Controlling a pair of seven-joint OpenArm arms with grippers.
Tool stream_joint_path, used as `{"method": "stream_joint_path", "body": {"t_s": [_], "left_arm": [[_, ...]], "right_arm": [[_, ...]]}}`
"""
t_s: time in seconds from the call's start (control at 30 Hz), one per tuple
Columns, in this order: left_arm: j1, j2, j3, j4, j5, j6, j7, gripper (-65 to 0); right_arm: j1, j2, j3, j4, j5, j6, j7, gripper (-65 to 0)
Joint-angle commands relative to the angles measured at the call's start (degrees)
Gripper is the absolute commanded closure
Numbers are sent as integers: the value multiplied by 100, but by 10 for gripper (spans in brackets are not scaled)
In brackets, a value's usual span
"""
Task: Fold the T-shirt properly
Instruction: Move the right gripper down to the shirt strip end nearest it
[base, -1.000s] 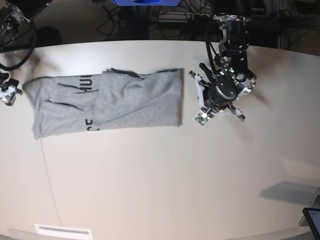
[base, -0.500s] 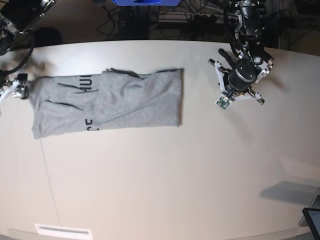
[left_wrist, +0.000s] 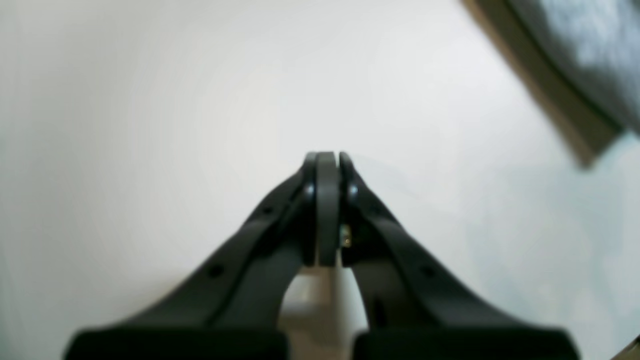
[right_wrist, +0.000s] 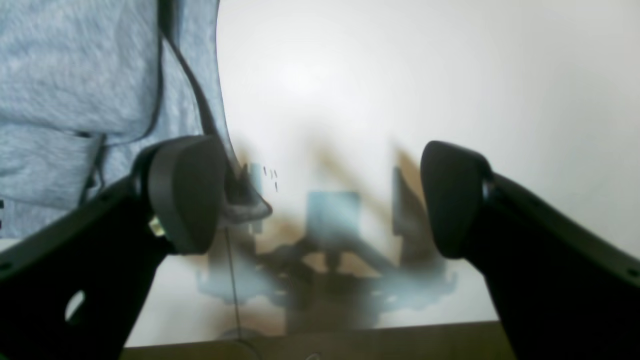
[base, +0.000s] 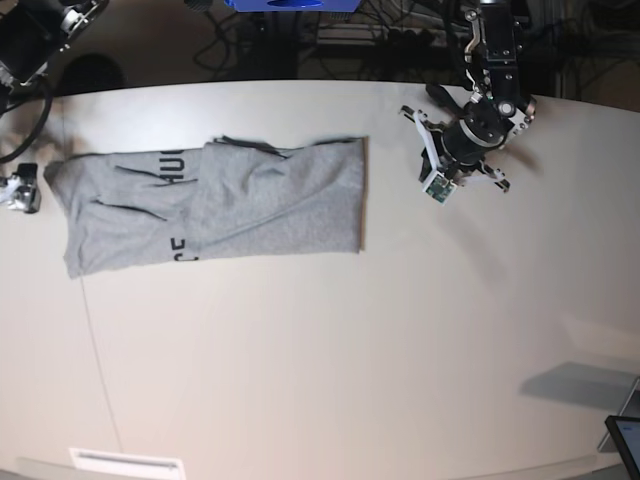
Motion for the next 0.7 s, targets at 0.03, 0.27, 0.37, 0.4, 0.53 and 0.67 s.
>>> {"method": "stream_joint_path", "body": {"t_s": [0.03, 0.27, 0.37, 0.4, 0.53, 0.67], "left_arm": [[18, -23, -3, -7, 59, -34, 165, 0], [18, -5, 23, -16, 50, -34, 165, 0], [18, 100, -38, -16, 94, -34, 156, 0], [18, 109, -38, -16, 94, -34, 156, 0], [9, 144, -21, -16, 68, -34, 156, 0], [0, 144, -30, -24, 50, -34, 156, 0]], "right_arm": [[63, 140, -123, 411, 39, 14, 337, -586], [19, 105, -1925, 1176, -2405, -2460, 1761, -586], [-86, -62, -2804, 1141, -3829, -3427, 2298, -586], [-86, -115, -3024, 1097, -4260, -3586, 2429, -586], [-68, -431, -3525, 587, -6044, -4113, 2975, -586], [-68, -836, -3490, 227, -7082, -4166, 3669, -588]]}}
